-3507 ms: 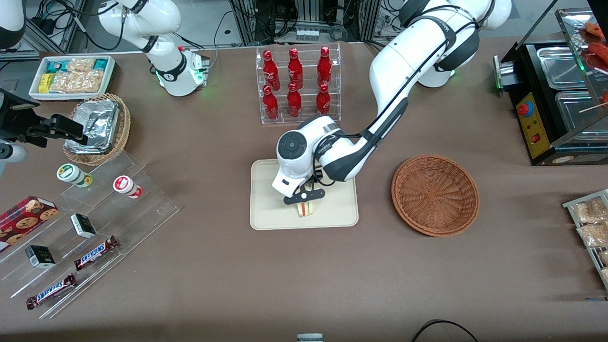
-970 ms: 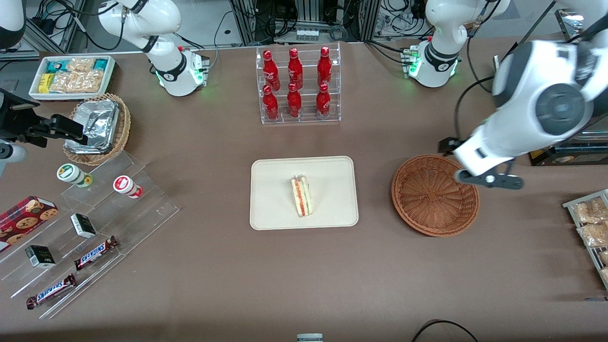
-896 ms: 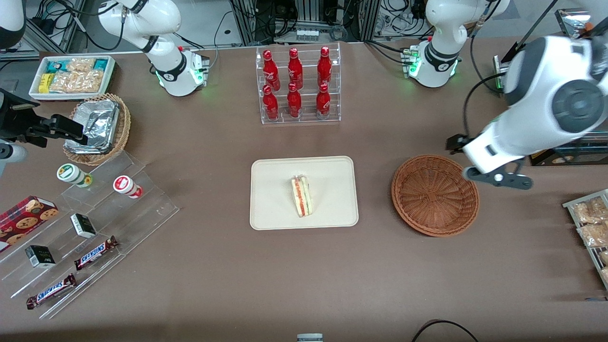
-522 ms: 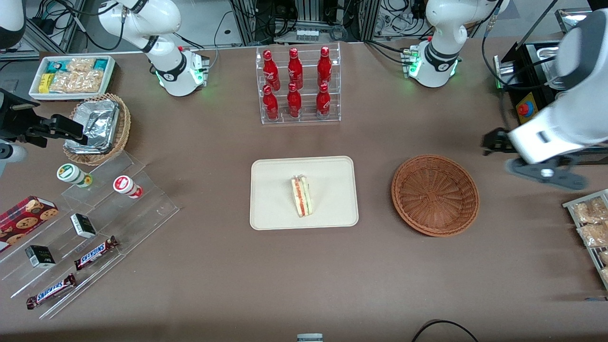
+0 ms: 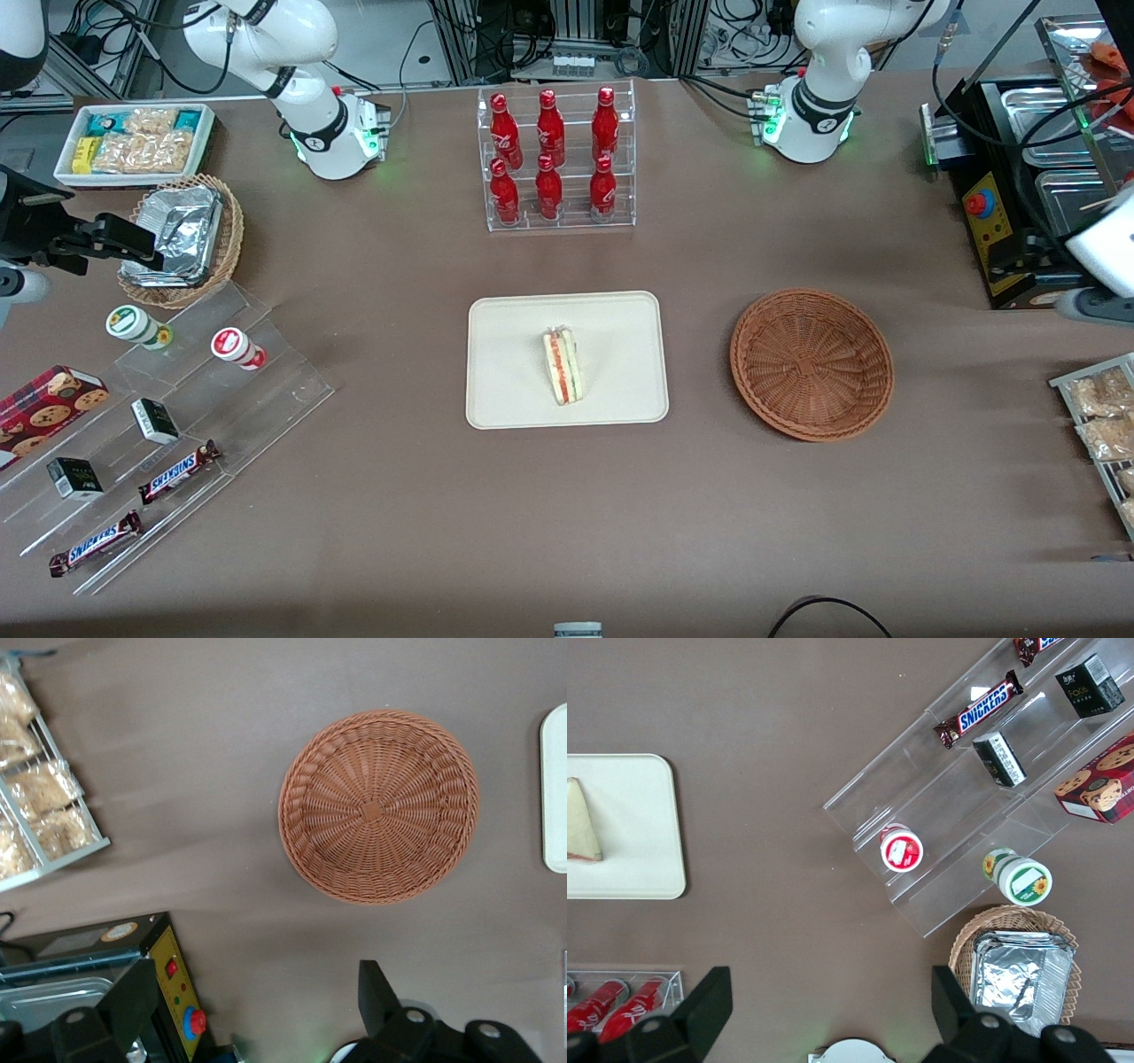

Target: Place sandwich from basket to tray

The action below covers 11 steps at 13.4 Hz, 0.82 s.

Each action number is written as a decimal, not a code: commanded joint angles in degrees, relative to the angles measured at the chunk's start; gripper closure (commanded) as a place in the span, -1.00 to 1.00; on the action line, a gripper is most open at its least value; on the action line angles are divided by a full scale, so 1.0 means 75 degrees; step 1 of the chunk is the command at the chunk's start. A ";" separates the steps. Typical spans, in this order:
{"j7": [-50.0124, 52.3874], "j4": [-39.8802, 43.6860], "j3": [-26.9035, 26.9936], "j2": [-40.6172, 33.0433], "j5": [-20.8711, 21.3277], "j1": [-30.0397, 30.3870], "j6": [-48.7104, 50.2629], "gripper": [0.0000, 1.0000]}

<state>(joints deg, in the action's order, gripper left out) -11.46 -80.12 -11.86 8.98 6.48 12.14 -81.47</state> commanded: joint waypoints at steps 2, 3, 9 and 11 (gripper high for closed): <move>0.0028 -0.0098 0.0069 -0.0493 -0.0196 0.0163 0.0444 -1.00; 0.0028 -0.0307 0.0081 -0.0691 -0.0207 0.0139 0.0480 -1.00; 0.0086 -0.0578 0.2659 -0.1009 -0.0852 -0.2299 0.0808 -1.00; 0.0098 -0.0578 0.2449 -0.0986 -0.0852 -0.2229 0.0761 -1.00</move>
